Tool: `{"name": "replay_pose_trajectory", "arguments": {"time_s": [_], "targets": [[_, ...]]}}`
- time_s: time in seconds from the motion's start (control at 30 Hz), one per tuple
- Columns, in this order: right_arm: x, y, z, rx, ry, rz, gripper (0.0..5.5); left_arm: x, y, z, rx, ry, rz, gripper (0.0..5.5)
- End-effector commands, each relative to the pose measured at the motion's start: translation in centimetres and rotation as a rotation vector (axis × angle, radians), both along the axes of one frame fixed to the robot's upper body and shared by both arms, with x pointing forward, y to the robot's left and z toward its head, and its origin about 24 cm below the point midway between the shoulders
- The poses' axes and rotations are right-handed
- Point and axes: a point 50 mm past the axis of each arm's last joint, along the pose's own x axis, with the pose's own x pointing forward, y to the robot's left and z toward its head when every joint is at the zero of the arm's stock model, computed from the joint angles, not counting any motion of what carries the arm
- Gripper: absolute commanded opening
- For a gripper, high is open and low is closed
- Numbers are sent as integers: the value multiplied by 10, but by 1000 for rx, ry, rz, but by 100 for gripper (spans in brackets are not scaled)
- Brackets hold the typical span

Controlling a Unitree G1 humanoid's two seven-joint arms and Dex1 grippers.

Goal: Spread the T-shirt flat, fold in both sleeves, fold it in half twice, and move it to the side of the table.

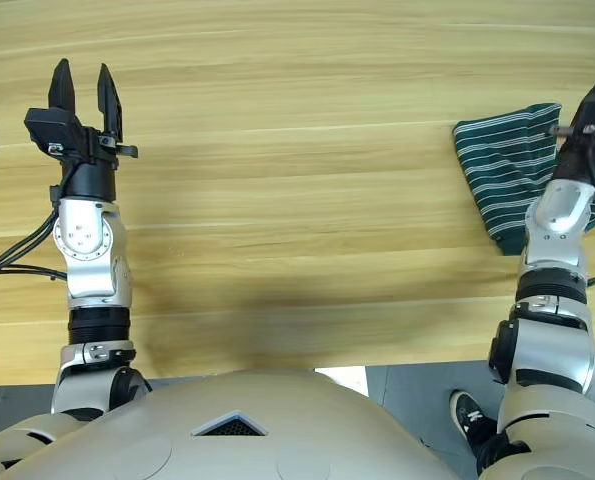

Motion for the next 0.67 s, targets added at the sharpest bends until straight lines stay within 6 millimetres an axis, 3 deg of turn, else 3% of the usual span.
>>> {"name": "replay_pose_trajectory", "arguments": {"time_s": [0.03, 0.1, 0.2, 0.27, 0.47, 0.67], "targets": [[0, 63, 29, -54, -272, 171, 166, 2, -4, 15, -106, -130, 54, 218], [0, 98, 22, 7, -312, 301, 166, 7, -15, 13, -100, -134, 25, 218], [-3, 148, -15, 215, -224, 495, 166, 9, -30, -5, -87, -81, -17, 218], [-13, 163, -33, 297, -179, 559, 166, 7, -32, -14, -84, -56, -40, 218], [-20, 164, -54, 350, -91, 612, 166, 3, -41, -29, -56, -18, -87, 218], [-22, 162, -62, 368, -56, 612, 166, 0, -40, -29, -3, -50, -65, 218]]}}
